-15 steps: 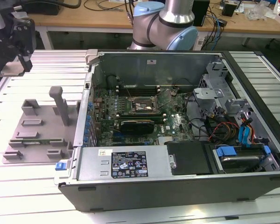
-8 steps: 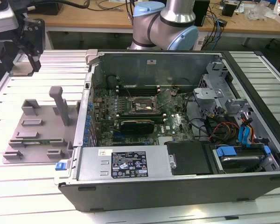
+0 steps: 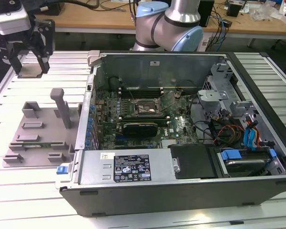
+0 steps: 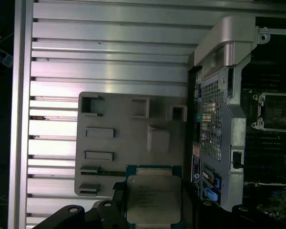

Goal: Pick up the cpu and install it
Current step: 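Pick up the cpu and move it towards the insertion slot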

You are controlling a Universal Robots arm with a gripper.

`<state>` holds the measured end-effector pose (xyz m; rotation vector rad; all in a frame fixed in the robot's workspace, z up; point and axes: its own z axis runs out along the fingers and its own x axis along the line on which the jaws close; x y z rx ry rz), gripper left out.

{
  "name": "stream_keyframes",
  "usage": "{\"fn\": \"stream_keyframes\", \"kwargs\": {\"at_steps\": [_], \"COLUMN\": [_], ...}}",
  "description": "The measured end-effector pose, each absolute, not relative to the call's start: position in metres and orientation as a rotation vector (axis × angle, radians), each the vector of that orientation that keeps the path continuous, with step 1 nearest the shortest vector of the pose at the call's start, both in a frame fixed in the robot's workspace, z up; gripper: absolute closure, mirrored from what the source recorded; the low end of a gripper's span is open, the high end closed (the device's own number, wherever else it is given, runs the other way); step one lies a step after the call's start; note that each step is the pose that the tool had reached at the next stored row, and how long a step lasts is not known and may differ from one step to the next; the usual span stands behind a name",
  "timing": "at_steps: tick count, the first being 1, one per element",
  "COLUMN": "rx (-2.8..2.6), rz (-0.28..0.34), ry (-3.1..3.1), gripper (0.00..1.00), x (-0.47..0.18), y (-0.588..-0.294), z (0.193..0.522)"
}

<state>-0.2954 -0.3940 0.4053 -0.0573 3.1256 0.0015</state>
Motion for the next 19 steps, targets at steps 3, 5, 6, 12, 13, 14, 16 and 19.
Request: {"fn": "stream_keyframes", "kwargs": {"at_steps": [3, 5, 6, 12, 13, 14, 16, 19], "rx": [-0.057, -0.057, -0.057, -0.057, -0.057, -0.057, -0.057, -0.057], "rz": [0.002, 0.002, 0.002, 0.002, 0.002, 0.002, 0.002, 0.002], "ry": [3.126, 3.126, 3.126, 3.126, 3.126, 3.125, 3.125, 3.125], "gripper": [0.45, 0.45, 0.45, 0.45, 0.45, 0.45, 0.45, 0.45], "x": [-0.288, -0.28, -0.273, -0.254, -0.249, -0.246, -0.242, -0.235], "y": [-0.394, -0.394, -0.394, -0.394, -0.394, -0.394, -0.394, -0.394], "z": [0.405, 0.405, 0.405, 0.405, 0.405, 0.405, 0.405, 0.405]}}
